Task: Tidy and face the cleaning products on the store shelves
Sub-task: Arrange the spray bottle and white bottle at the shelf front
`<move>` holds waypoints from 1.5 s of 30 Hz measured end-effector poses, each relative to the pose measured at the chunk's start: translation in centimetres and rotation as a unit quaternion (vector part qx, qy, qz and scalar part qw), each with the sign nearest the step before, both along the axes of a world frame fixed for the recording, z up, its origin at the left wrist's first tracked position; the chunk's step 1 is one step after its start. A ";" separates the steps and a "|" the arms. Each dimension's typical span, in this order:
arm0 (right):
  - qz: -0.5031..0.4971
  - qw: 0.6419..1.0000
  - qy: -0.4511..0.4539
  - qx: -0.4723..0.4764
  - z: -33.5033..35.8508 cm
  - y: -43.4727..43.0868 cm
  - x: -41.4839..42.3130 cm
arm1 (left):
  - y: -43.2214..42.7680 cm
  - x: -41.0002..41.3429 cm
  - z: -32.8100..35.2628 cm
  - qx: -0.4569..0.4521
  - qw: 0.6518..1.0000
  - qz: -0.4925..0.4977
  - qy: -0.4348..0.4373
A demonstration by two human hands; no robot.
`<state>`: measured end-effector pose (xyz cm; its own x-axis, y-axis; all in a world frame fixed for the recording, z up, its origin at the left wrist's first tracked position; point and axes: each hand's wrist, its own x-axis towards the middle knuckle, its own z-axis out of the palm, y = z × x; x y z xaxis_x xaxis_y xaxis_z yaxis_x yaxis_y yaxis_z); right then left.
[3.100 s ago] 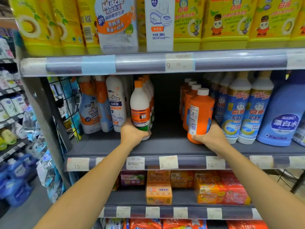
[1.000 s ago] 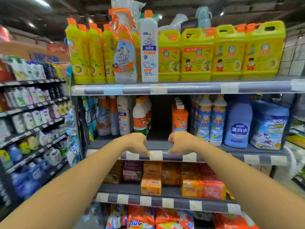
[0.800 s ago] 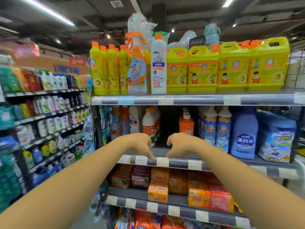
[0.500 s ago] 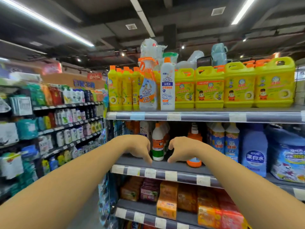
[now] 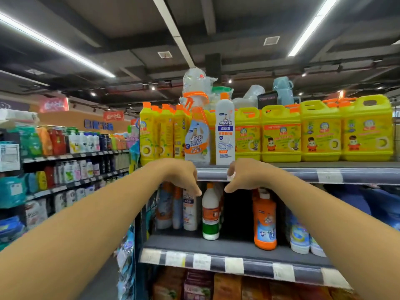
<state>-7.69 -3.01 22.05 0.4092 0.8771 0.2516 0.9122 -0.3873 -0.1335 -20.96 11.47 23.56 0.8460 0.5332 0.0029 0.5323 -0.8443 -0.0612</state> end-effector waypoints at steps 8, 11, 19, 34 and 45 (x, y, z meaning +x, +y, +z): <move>-0.075 0.974 0.049 0.207 3.3 7.1 3.9 | 6.6 4.5 2.2 0.009 0.974 -0.011 -0.226; -0.100 0.961 0.065 0.248 3.4 9.5 5.3 | 8.8 6.7 1.9 0.000 0.957 0.005 -0.288; -0.205 0.921 0.095 0.317 2.6 14.1 8.3 | 12.7 12.1 1.3 -0.072 0.903 0.078 -0.416; -0.233 0.867 0.116 0.425 1.7 19.0 11.5 | 13.6 15.1 1.0 -0.137 0.868 0.078 -0.470; -0.200 0.861 0.096 0.457 1.3 18.3 11.6 | 13.5 16.2 -0.3 -0.144 0.806 0.098 -0.566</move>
<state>3.94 15.32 23.35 0.7440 0.1274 0.6560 0.6569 -0.3190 -0.6831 -4.72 25.01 23.25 0.2875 0.7727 0.5659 0.2344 -0.6297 0.7407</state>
